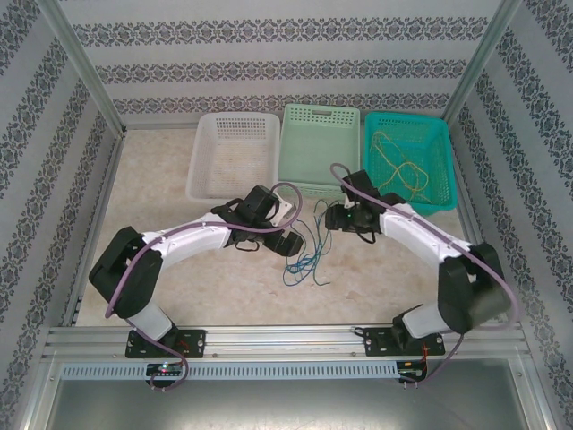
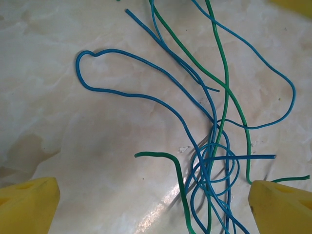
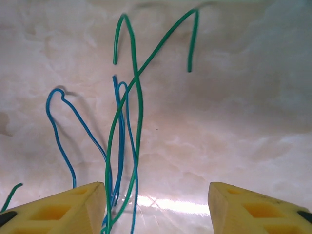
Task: Untangle the cables
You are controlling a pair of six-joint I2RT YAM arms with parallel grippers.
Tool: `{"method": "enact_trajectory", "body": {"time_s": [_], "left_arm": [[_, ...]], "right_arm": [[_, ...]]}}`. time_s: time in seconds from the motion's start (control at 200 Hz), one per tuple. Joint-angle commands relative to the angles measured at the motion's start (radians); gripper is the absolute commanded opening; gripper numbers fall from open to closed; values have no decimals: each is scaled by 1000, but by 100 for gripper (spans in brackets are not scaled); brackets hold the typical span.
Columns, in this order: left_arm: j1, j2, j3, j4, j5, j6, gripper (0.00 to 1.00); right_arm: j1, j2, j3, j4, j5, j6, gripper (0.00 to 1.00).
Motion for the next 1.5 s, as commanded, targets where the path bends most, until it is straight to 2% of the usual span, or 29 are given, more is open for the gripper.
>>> {"method": "enact_trajectory", "body": {"time_s": [0.0, 0.095, 0.3, 0.525, 0.59, 0.749, 1.079, 1.299, 1.374, 1.499], "left_arm": [[6, -22, 10, 11, 0, -20, 100], [6, -37, -8, 10, -12, -21, 100], [5, -49, -19, 1, -31, -9, 100], [6, -34, -6, -5, -22, -5, 100], [7, -30, -6, -4, -20, -7, 100], [6, -21, -1, -4, -18, -4, 100], [6, -17, 25, -3, -16, -8, 100], [6, -52, 31, 79, -5, -34, 100], [6, -57, 44, 129, 46, -46, 100], [3, -46, 57, 232, 210, -88, 100]], "right_arm": [[13, 77, 28, 88, 30, 44, 56], [15, 140, 44, 132, 3, 56, 54], [16, 226, 66, 169, 50, 71, 45], [53, 186, 51, 189, 137, 68, 19], [66, 148, 33, 188, 164, 72, 16], [102, 47, -3, 189, 205, 71, 0], [164, -80, -22, 159, 249, 53, 0], [205, -231, 12, 159, 259, -12, 0], [222, -257, 29, 151, 255, -29, 0], [241, -258, 47, 118, 286, -1, 0]]}}
